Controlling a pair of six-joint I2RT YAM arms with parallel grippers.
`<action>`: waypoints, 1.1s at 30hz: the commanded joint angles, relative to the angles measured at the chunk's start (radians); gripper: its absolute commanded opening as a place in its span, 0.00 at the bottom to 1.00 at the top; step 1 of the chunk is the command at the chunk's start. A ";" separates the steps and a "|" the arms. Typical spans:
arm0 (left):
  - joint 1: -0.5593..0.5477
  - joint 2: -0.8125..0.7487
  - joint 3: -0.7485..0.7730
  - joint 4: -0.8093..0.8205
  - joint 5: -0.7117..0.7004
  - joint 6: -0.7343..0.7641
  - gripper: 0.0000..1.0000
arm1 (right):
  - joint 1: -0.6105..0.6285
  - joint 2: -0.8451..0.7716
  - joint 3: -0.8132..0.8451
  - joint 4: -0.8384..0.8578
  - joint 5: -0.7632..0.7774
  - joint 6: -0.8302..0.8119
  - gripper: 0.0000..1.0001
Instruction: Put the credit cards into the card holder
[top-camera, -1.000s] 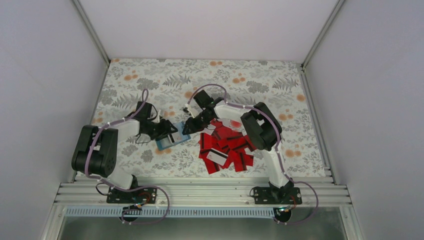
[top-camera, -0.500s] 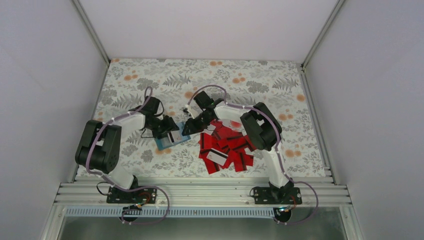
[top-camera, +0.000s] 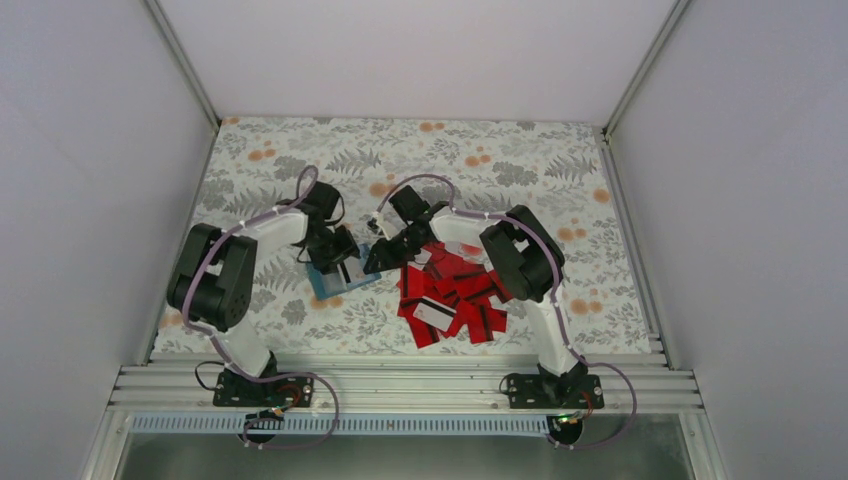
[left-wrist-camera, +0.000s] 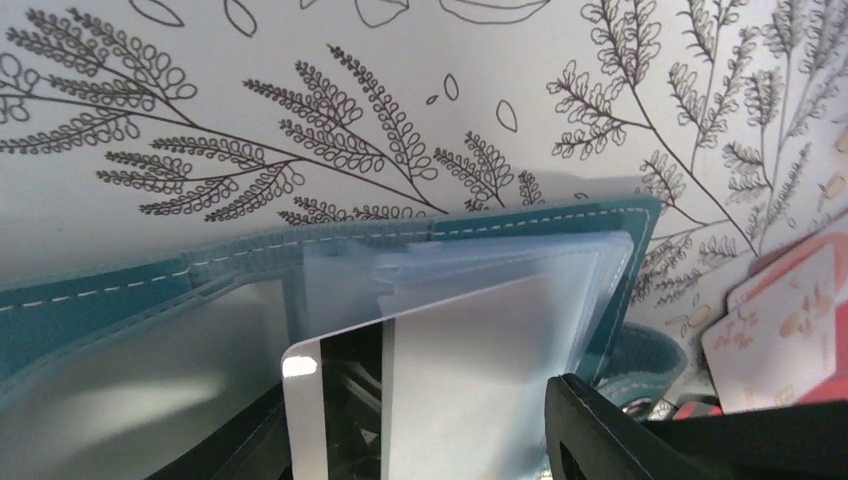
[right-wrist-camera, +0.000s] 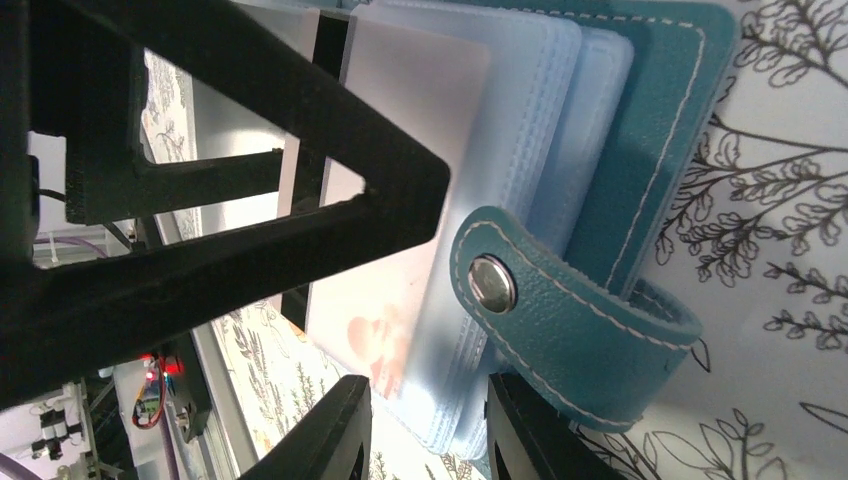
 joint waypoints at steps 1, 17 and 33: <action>-0.044 0.139 0.037 -0.154 -0.133 -0.077 0.58 | 0.007 -0.047 -0.022 0.038 -0.012 0.026 0.30; -0.107 0.277 0.176 -0.269 -0.202 -0.227 0.46 | 0.006 -0.073 -0.020 0.016 0.029 0.030 0.30; -0.139 0.200 0.163 -0.185 -0.186 -0.110 0.54 | -0.003 -0.086 -0.003 -0.046 0.059 -0.003 0.30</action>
